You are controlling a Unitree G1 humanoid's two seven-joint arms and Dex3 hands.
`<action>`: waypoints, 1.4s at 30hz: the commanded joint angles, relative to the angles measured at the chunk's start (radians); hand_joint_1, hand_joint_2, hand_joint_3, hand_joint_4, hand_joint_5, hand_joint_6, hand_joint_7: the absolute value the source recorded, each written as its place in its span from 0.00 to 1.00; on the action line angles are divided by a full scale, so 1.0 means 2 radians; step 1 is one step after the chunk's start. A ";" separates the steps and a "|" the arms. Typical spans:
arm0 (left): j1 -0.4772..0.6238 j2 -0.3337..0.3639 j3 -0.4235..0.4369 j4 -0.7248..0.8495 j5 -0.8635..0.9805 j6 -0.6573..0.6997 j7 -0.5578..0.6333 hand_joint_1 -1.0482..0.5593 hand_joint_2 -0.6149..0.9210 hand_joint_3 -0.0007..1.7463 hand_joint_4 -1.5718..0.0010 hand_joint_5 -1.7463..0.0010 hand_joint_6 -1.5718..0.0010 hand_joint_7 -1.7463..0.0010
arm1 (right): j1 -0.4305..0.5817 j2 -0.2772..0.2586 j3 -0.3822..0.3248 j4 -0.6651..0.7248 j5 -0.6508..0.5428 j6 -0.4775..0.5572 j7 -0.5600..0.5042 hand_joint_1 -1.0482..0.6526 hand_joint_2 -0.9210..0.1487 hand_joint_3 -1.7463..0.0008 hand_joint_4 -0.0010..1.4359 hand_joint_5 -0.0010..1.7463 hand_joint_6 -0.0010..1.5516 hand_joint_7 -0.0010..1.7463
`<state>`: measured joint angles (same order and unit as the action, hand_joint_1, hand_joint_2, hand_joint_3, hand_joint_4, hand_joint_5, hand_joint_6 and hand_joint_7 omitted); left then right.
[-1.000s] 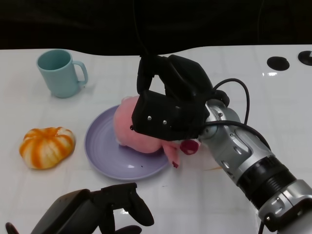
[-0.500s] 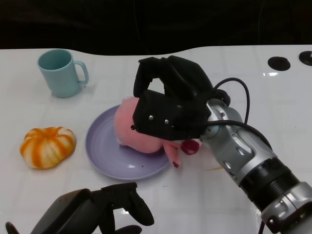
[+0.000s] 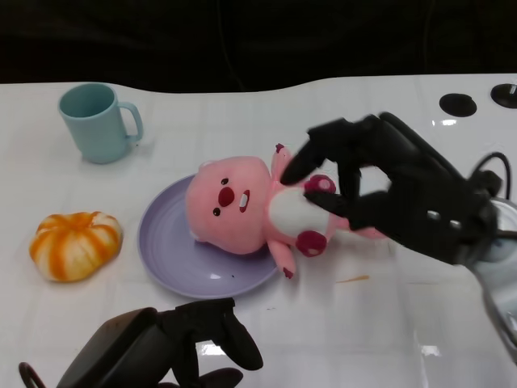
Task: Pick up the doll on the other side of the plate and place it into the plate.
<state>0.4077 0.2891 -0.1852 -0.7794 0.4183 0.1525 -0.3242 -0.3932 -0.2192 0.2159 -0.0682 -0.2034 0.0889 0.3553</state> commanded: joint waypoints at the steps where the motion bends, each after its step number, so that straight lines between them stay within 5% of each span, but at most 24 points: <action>1: 0.000 0.002 0.001 0.000 -0.001 0.006 0.000 0.51 0.99 0.24 0.62 0.00 0.57 0.41 | 0.042 -0.026 -0.024 -0.069 0.038 0.034 0.035 0.50 0.28 0.59 0.49 0.75 0.55 0.38; 4: -0.002 0.001 -0.001 -0.001 0.003 0.007 0.001 0.51 0.99 0.24 0.62 0.00 0.57 0.41 | 0.076 -0.046 -0.036 -0.107 0.053 0.038 0.052 0.52 0.25 0.63 0.54 0.63 0.57 0.38; 7: -0.002 0.002 -0.004 -0.002 0.009 0.008 0.002 0.51 0.99 0.24 0.62 0.00 0.57 0.41 | 0.106 -0.070 -0.049 -0.127 0.065 0.026 0.070 0.52 0.27 0.59 0.53 0.79 0.57 0.46; 15: -0.003 0.006 0.002 -0.002 0.006 0.008 0.000 0.51 0.99 0.23 0.62 0.02 0.57 0.41 | 0.170 -0.133 -0.078 -0.225 0.087 0.084 0.118 0.56 0.29 0.55 0.54 0.75 0.51 0.58; 19: -0.001 0.011 0.015 0.001 -0.007 0.004 -0.003 0.50 1.00 0.23 0.62 0.01 0.57 0.41 | 0.203 -0.133 -0.078 -0.271 0.094 0.117 0.109 0.57 0.35 0.46 0.52 0.81 0.51 0.62; 27: 0.001 0.020 0.030 0.007 -0.017 -0.004 -0.003 0.51 1.00 0.24 0.62 0.02 0.57 0.41 | 0.207 -0.146 -0.047 -0.239 0.071 0.086 0.115 0.56 0.35 0.37 0.54 0.99 0.47 0.77; 42: 0.021 0.025 0.051 0.013 -0.029 -0.035 0.000 0.52 1.00 0.23 0.62 0.03 0.57 0.42 | 0.194 -0.149 -0.020 -0.213 0.043 0.060 0.118 0.56 0.36 0.39 0.55 1.00 0.46 0.74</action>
<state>0.4451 0.3260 -0.0971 -0.7603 0.3749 0.0962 -0.3244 0.0099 -0.4983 0.1730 -0.5006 -0.1146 0.2170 0.5865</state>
